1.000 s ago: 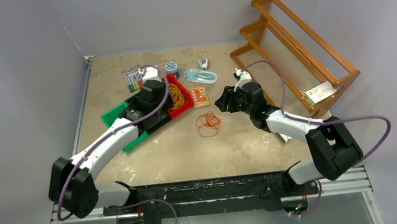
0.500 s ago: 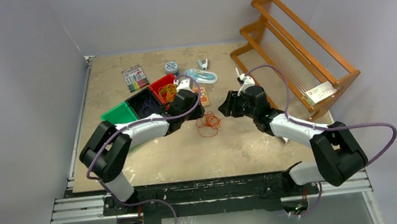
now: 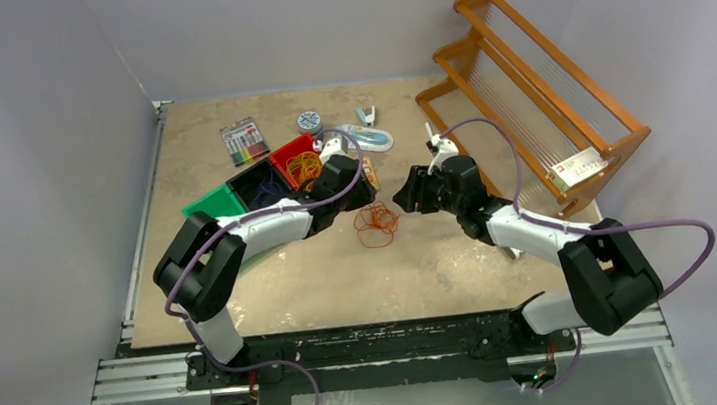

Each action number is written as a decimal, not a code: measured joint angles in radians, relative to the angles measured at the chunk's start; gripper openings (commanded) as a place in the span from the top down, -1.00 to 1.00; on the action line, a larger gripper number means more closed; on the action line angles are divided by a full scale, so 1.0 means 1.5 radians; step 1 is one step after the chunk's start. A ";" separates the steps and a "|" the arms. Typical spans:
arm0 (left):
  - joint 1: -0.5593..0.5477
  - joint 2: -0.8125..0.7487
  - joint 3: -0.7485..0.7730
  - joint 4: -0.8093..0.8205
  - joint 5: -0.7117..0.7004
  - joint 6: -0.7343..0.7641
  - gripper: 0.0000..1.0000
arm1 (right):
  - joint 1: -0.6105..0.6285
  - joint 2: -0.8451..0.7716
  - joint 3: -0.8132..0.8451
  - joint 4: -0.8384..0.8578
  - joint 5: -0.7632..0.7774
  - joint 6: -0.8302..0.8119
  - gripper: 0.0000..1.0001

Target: Untangle the cables

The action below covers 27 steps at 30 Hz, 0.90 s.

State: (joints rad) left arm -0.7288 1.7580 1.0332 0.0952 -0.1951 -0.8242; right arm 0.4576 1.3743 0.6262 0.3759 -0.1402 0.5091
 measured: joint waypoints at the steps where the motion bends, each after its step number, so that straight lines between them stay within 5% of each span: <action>1: 0.000 0.000 0.005 -0.004 -0.001 -0.016 0.26 | 0.000 -0.001 0.000 0.000 0.002 0.002 -0.07; 21: -0.017 0.052 0.027 -0.051 -0.013 -0.111 0.24 | 0.000 -0.026 -0.014 0.000 0.030 0.011 -0.07; 27: -0.017 0.074 0.038 -0.051 -0.015 -0.114 0.40 | 0.000 -0.032 -0.020 -0.002 0.030 0.014 -0.07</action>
State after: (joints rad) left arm -0.7540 1.8690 1.0901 0.0185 -0.2180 -0.9947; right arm 0.4576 1.3262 0.5961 0.3733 -0.0952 0.5308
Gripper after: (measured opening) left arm 0.353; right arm 0.539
